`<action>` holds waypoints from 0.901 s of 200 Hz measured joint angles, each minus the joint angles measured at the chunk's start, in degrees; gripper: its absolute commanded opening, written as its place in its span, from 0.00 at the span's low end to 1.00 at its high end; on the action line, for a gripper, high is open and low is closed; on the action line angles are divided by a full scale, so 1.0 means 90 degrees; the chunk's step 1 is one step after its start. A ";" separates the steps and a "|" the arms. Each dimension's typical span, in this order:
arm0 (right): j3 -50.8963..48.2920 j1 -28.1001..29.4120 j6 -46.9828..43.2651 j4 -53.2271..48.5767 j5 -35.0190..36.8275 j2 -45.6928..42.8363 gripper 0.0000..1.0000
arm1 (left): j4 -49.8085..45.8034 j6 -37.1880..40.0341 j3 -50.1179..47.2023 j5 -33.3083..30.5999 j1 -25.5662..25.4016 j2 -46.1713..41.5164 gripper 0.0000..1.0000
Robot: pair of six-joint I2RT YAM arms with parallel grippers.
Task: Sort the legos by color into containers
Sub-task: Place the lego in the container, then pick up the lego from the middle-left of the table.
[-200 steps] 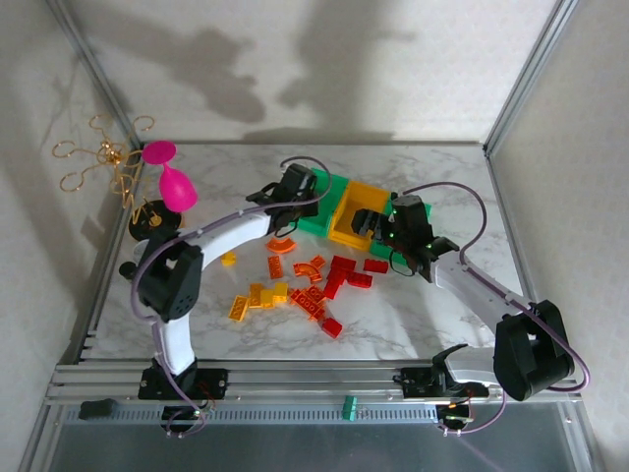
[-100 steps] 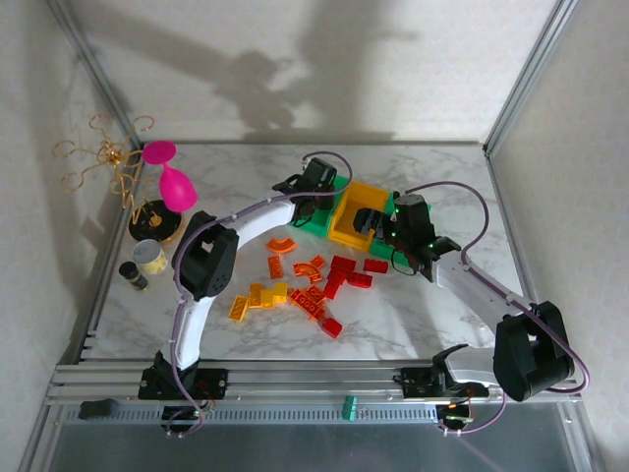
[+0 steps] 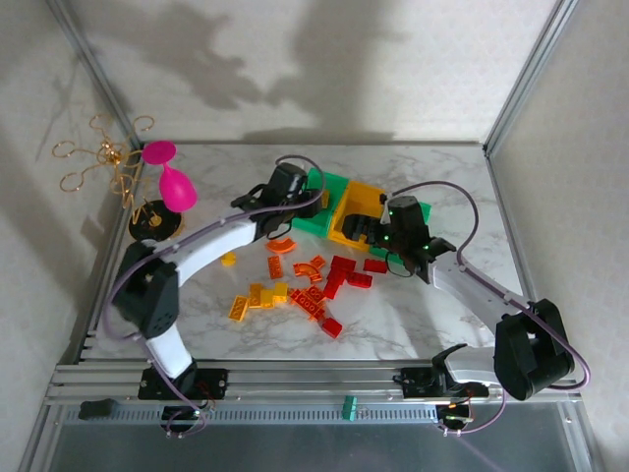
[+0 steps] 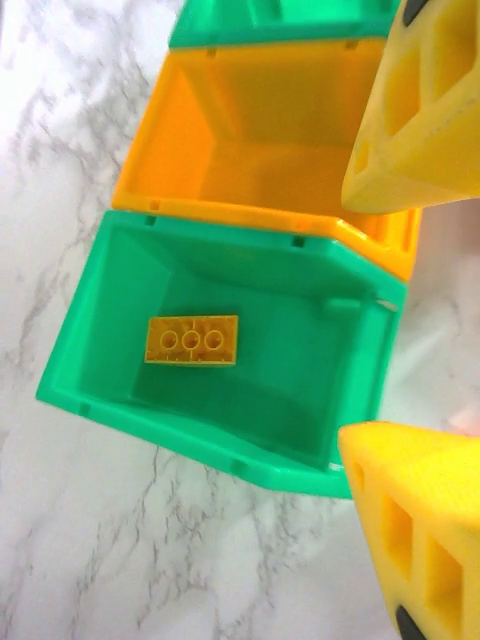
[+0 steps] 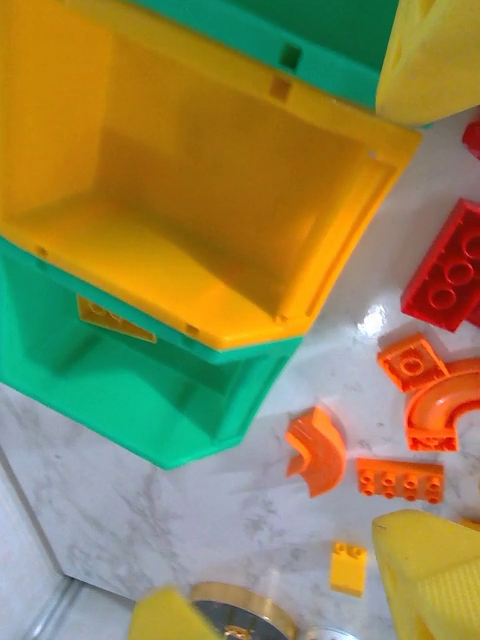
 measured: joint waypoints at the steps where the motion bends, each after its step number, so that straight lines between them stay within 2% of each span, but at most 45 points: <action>1: 0.0000 0.0010 0.0000 0.0000 -0.0002 0.0002 0.99 | 0.0002 -0.0012 -0.0029 0.0000 0.0000 -0.0032 0.57; 40: -0.0002 0.0491 -0.0019 0.0015 -0.0112 0.0005 0.99 | 0.0029 -0.0313 -0.1421 -0.0155 -0.0007 -0.1331 0.59; 104: -0.0073 0.1440 0.0027 0.0282 -0.0090 0.0231 0.99 | -0.0634 -0.0872 -0.3075 -0.1209 0.0112 -0.2841 0.66; 141: -0.0131 0.1962 0.0049 0.0503 -0.0015 0.0566 0.99 | -0.0828 -0.1219 -0.3738 -0.1462 0.0551 -0.3104 0.69; 180: -0.0148 0.2038 0.0117 0.0695 0.0056 0.0882 0.99 | -0.0838 -0.1321 -0.3934 -0.1433 0.1030 -0.2822 0.71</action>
